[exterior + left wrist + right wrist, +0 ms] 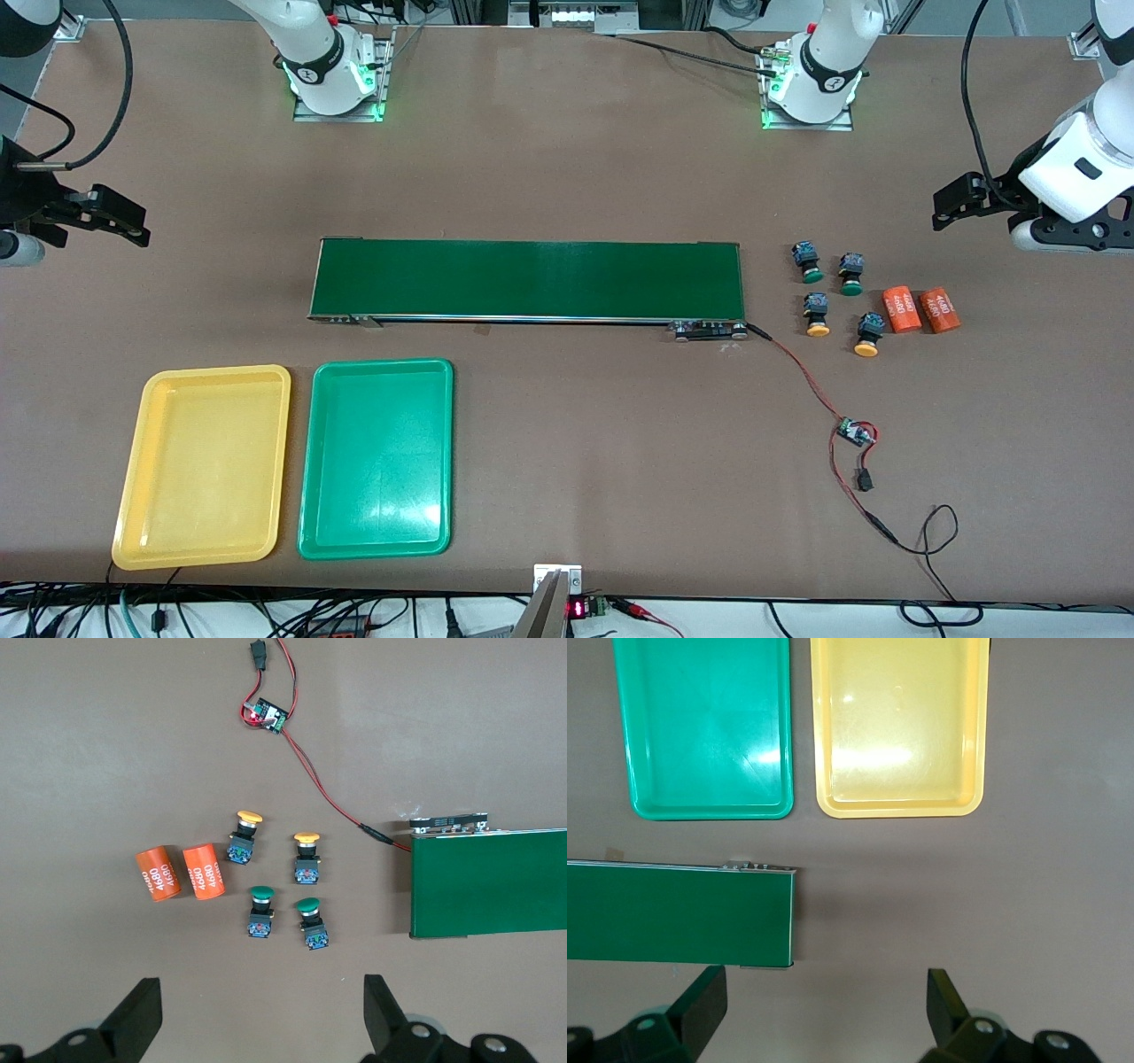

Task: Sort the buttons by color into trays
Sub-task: 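Move the left gripper toward the orange cylinders beside the belt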

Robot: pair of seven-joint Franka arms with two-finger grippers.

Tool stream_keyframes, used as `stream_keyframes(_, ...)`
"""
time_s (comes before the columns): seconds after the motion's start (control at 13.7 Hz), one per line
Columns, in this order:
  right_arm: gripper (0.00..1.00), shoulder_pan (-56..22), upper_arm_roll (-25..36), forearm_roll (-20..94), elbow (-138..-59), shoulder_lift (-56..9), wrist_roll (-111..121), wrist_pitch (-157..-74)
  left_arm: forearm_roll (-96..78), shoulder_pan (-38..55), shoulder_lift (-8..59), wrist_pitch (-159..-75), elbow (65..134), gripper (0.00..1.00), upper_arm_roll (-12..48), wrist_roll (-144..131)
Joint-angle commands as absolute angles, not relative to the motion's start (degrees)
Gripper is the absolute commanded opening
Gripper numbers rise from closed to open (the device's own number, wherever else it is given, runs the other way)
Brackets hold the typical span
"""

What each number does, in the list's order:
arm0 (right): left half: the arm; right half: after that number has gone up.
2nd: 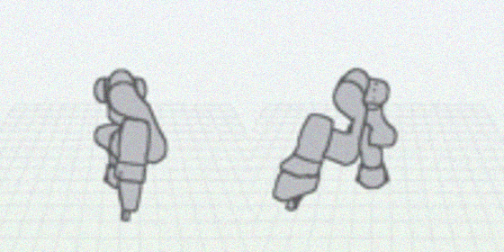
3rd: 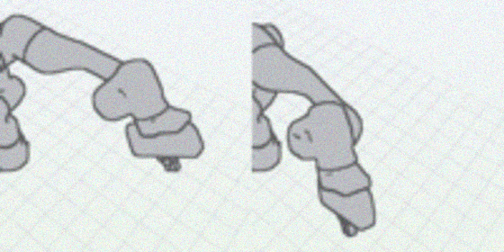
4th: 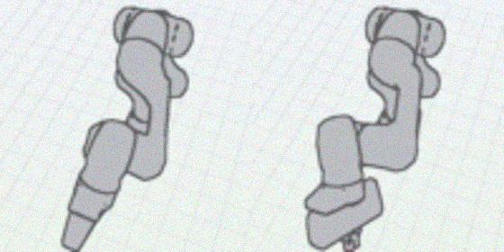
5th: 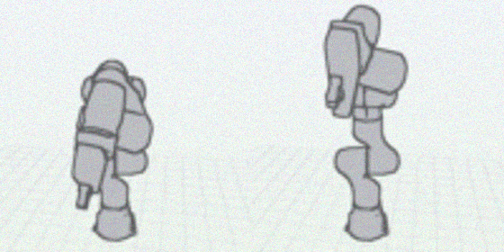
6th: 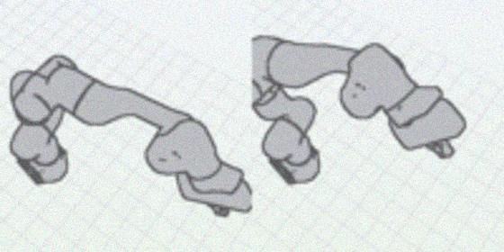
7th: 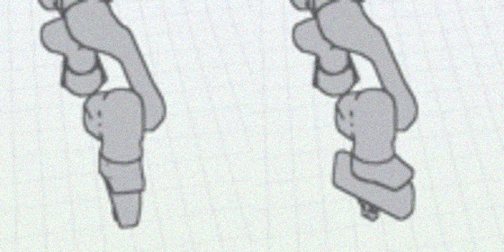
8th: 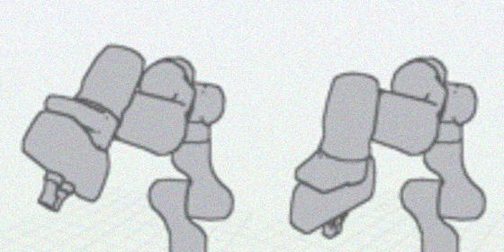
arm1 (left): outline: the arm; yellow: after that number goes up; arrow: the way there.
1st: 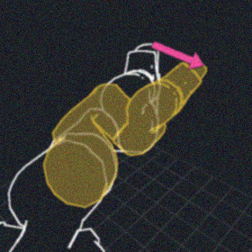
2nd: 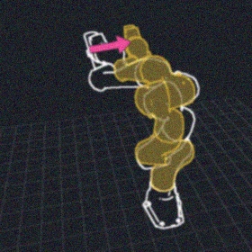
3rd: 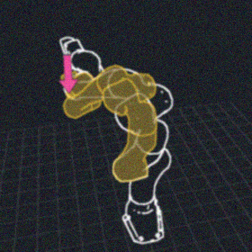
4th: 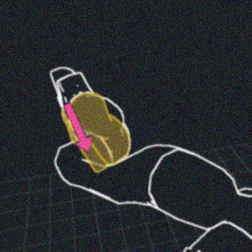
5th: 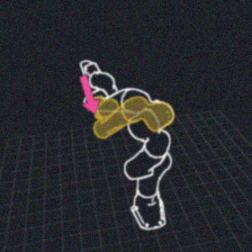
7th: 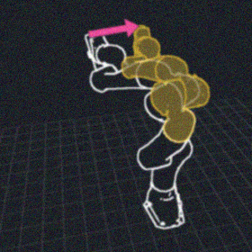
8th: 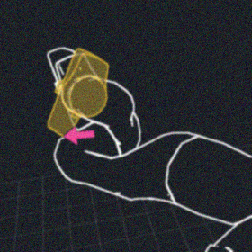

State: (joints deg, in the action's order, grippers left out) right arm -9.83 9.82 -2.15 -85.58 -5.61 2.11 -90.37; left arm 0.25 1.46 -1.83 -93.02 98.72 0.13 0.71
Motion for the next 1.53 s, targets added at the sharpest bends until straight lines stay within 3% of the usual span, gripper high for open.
stream_keyframes(0.0, 1.0, -8.9, 9.5, -2.2, -86.8, -4.7, 2.5, -90.5, 0.2, 1.1, -1.1, -91.8, 96.0, 1.0, 0.6, 1.8)
stream_keyframes(0.8, 1.0, -9.1, 9.5, -2.2, -86.8, -4.4, 2.5, -90.2, 0.1, 1.1, -0.2, -86.9, 95.7, 1.0, 0.7, 1.7)
stream_keyframes(1.46, 1.0, -9.0, 9.4, -2.2, -86.8, -4.4, 2.5, -90.1, 6.3, -8.1, 8.7, -86.7, 96.2, 1.0, -0.2, 2.1)
